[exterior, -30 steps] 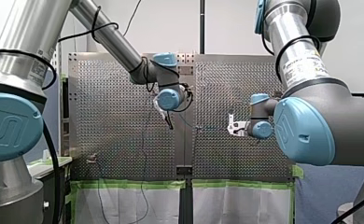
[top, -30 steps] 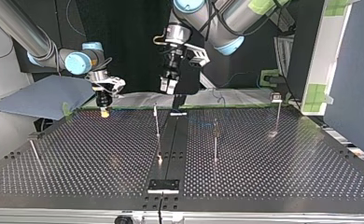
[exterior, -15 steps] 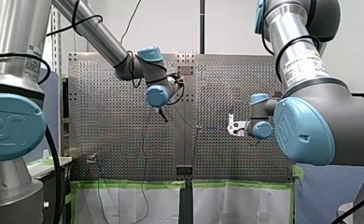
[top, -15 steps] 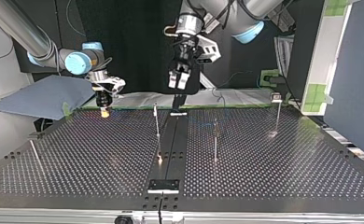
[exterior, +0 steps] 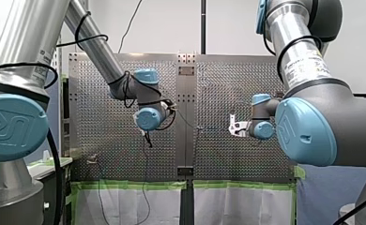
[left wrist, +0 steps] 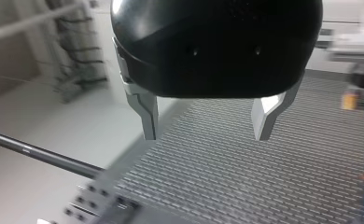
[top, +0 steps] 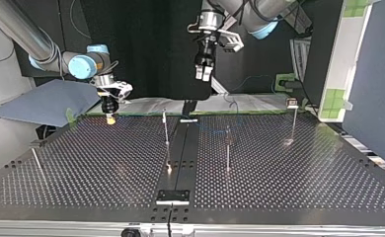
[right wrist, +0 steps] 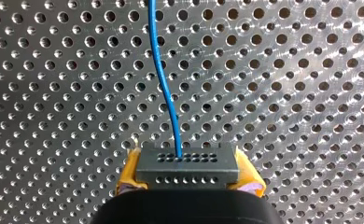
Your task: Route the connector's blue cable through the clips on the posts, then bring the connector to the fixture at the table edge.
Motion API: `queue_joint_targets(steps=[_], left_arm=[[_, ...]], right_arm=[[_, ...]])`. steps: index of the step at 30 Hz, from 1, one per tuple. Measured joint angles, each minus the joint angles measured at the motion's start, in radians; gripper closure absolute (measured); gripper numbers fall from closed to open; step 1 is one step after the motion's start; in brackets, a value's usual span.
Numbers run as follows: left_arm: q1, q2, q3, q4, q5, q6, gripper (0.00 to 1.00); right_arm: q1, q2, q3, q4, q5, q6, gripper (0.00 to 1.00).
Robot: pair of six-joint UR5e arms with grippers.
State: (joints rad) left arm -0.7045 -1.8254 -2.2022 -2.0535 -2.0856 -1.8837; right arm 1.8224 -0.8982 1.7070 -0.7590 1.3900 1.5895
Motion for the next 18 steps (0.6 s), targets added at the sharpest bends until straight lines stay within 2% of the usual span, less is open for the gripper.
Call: queue_joint_targets(steps=[4, 11, 18], left_arm=[[0.000, -0.022, -0.037, -0.003, -0.002, 0.001, 0.00], [0.000, -0.026, -0.099, -0.002, -0.019, 0.003, 0.00], [0.000, -0.027, -0.159, 0.000, -0.022, 0.003, 0.00]], right_arm=[[0.000, 0.000, 0.000, 0.001, 0.000, 0.000, 1.00], [-0.002, -0.002, -0.017, 0.016, 0.003, -0.003, 1.00], [-0.008, -0.026, -0.037, 0.065, 0.038, -0.004, 1.00]])
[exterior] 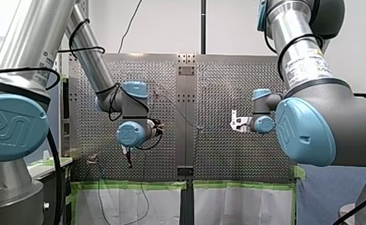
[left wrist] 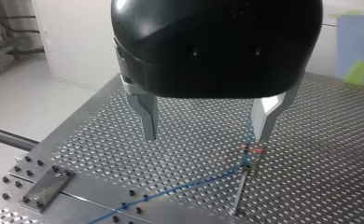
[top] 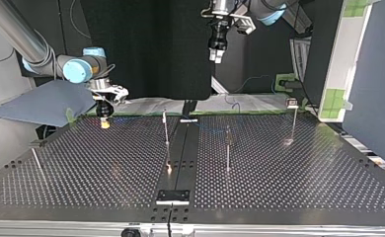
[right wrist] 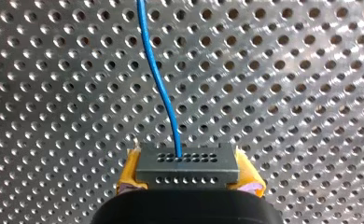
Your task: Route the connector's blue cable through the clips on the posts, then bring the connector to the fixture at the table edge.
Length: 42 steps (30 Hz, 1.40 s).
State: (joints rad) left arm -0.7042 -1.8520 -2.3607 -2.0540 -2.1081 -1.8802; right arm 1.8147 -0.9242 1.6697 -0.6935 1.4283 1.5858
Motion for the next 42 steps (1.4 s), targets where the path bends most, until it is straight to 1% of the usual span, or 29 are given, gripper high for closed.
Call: queue_joint_targets(steps=[3, 7, 10, 12, 16, 20, 25, 28, 33, 37, 42], left_arm=[[0.000, 0.000, -0.026, 0.001, 0.000, 0.001, 0.00], [0.000, 0.000, -0.066, 0.002, 0.002, 0.001, 0.00], [0.000, 0.001, -0.095, 0.004, 0.001, 0.005, 0.00], [0.000, 0.000, -0.111, 0.008, 0.001, 0.013, 0.00], [0.000, 0.000, -0.150, 0.036, 0.003, 0.036, 0.00], [0.000, 0.001, -0.184, 0.067, 0.005, 0.042, 0.00], [0.000, 0.001, -0.225, 0.113, 0.018, 0.056, 0.00], [-0.002, 0.001, -0.228, 0.133, 0.021, 0.068, 0.00], [-0.001, 0.001, -0.226, 0.141, 0.021, 0.074, 0.00], [-0.001, 0.001, -0.222, 0.139, 0.022, 0.075, 0.00], [0.000, 0.001, -0.218, 0.133, 0.023, 0.076, 0.00]], right_arm=[[-0.003, -0.008, -0.001, 0.007, 0.009, 0.002, 1.00], [-0.013, -0.035, -0.001, 0.010, 0.023, 0.023, 1.00], [-0.018, -0.058, -0.001, 0.011, 0.025, 0.031, 1.00], [-0.021, -0.075, -0.001, 0.012, 0.026, 0.034, 1.00], [-0.026, -0.108, -0.002, 0.011, 0.026, 0.036, 1.00], [-0.032, -0.141, -0.002, 0.015, 0.025, 0.038, 1.00], [-0.046, -0.180, -0.003, 0.038, 0.030, 0.041, 1.00], [-0.054, -0.206, -0.008, 0.060, 0.046, 0.042, 1.00], [-0.071, -0.250, -0.023, 0.096, 0.081, 0.041, 1.00], [-0.086, -0.261, -0.035, 0.125, 0.107, 0.040, 1.00], [-0.108, -0.264, -0.039, 0.155, 0.137, 0.036, 1.00]])
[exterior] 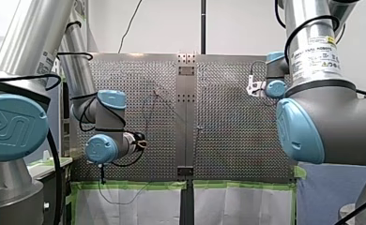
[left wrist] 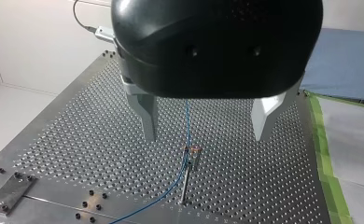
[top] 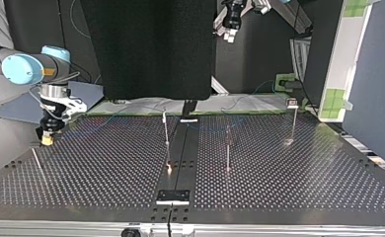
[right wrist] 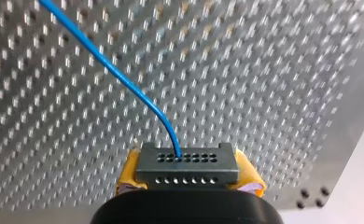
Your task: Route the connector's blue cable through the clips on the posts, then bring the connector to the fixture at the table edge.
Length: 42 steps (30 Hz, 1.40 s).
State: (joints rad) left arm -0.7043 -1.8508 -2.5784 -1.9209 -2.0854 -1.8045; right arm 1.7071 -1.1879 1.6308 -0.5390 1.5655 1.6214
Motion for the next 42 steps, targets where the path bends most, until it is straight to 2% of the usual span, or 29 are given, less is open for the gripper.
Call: queue_joint_targets(steps=[7, 16, 20, 25, 30, 42], left_arm=[[0.000, 0.000, 0.001, -0.006, 0.000, 0.001, 0.00], [0.000, 0.000, 0.007, -0.020, 0.000, 0.001, 0.00], [0.000, 0.000, 0.009, -0.031, 0.000, 0.005, 0.00], [0.000, 0.000, 0.015, -0.050, -0.001, 0.013, 0.00], [-0.003, 0.000, 0.029, -0.079, -0.003, 0.021, 0.00], [-0.005, 0.000, 0.046, -0.107, -0.010, 0.032, 0.00]], right_arm=[[-0.030, 0.000, 0.000, 0.033, 0.027, -0.014, 1.00], [-0.068, 0.000, 0.000, 0.058, 0.029, -0.014, 1.00], [-0.087, 0.000, 0.000, 0.068, 0.020, -0.014, 1.00], [-0.110, 0.006, -0.003, 0.084, -0.009, -0.015, 1.00], [-0.126, 0.026, -0.021, 0.100, -0.053, -0.016, 1.00], [-0.143, 0.055, -0.066, 0.107, -0.160, -0.030, 1.00]])
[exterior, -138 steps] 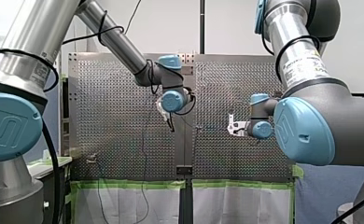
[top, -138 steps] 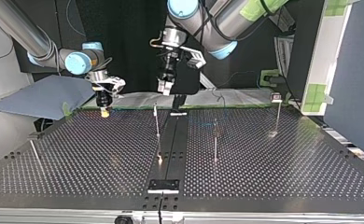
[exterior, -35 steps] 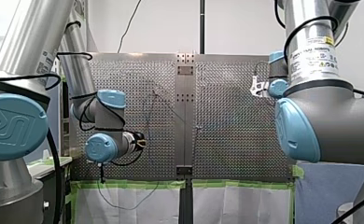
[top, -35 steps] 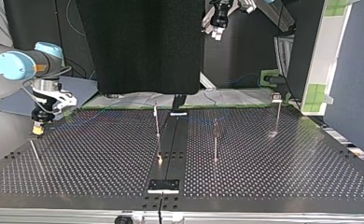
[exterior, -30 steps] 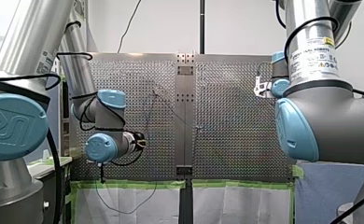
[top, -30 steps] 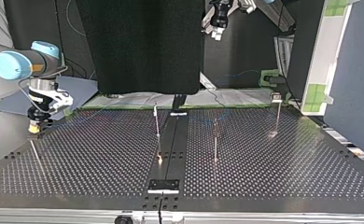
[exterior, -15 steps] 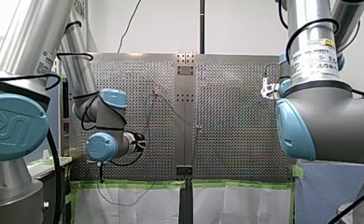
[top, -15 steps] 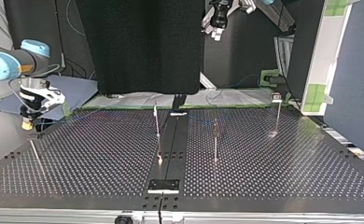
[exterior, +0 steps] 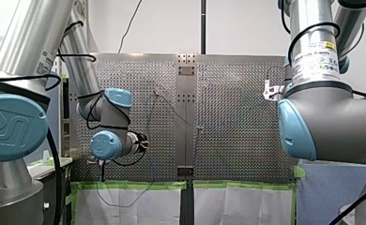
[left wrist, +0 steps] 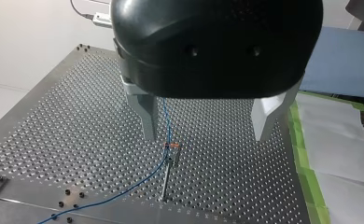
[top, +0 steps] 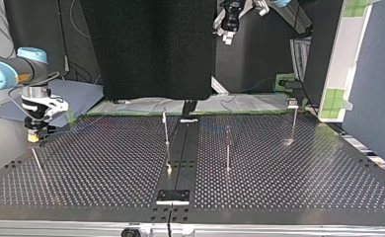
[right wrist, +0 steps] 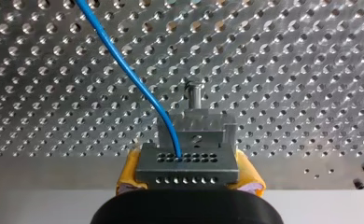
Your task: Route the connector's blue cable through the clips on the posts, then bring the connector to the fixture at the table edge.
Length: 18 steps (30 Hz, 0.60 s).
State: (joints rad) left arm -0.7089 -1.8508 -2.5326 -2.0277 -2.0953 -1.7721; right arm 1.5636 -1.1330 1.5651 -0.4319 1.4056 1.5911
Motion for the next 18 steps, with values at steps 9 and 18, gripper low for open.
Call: queue_joint_targets(steps=[9, 18], left_arm=[[-0.002, 0.000, 0.000, -0.036, -0.015, 0.019, 0.00], [-0.003, 0.000, 0.000, -0.053, -0.021, 0.025, 0.00]], right_arm=[[-0.023, 0.002, -0.014, 0.018, -0.078, -0.004, 1.00], [-0.053, 0.003, -0.014, 0.027, -0.153, -0.019, 1.00]])
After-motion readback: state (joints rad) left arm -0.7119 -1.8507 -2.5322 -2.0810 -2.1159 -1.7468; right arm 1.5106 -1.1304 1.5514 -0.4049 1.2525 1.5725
